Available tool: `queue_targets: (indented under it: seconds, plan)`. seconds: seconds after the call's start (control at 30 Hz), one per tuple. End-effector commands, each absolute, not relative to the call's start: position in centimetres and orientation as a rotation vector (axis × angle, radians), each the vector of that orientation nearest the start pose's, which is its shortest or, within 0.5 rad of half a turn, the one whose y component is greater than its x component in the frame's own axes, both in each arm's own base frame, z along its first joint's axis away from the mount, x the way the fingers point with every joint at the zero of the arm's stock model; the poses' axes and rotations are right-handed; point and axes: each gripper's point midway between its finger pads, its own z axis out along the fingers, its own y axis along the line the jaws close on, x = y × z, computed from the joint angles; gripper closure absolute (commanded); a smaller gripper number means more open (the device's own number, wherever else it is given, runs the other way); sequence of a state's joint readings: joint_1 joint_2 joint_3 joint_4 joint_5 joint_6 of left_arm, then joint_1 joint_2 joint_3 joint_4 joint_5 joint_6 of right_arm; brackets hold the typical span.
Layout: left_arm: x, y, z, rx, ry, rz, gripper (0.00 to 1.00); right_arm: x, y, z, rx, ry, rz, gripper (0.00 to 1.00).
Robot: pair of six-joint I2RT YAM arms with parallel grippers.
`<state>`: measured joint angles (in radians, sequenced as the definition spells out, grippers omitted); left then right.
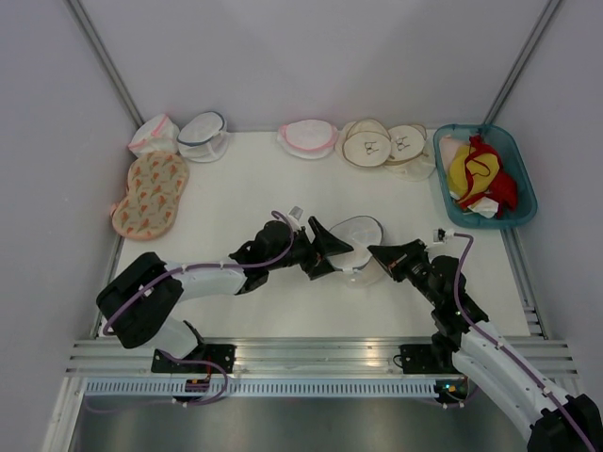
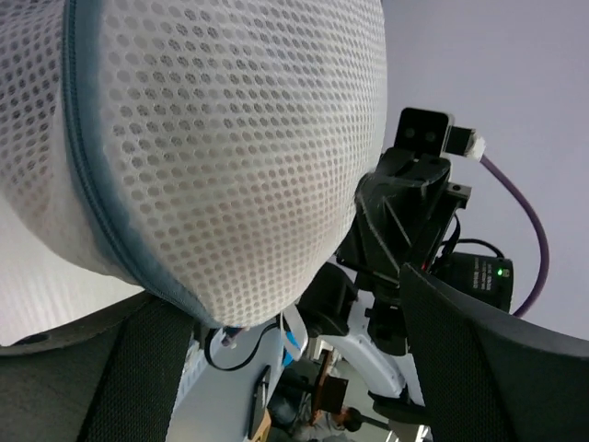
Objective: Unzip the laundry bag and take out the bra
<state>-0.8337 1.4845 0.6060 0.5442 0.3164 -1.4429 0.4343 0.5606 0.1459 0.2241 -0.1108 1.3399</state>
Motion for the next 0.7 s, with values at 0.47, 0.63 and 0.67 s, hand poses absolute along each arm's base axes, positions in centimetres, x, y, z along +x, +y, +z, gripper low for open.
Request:
queue_targets:
  seconds: [0.47,0.63,0.67]
  plan:
    - [23.7,-38.2,16.6,-0.492,2.182,-1.773,0.98,22.0,19.0,17.1,0.584,1.883,1.381,0.95]
    - [24.4,-37.1,16.4,-0.508,2.181,-1.739,0.98,20.6,20.0,17.4,0.408,1.982,1.363,0.38]
    - [24.4,-37.0,16.4,-0.514,2.181,-1.740,0.98,20.3,20.0,17.6,0.379,1.990,1.365,0.36]
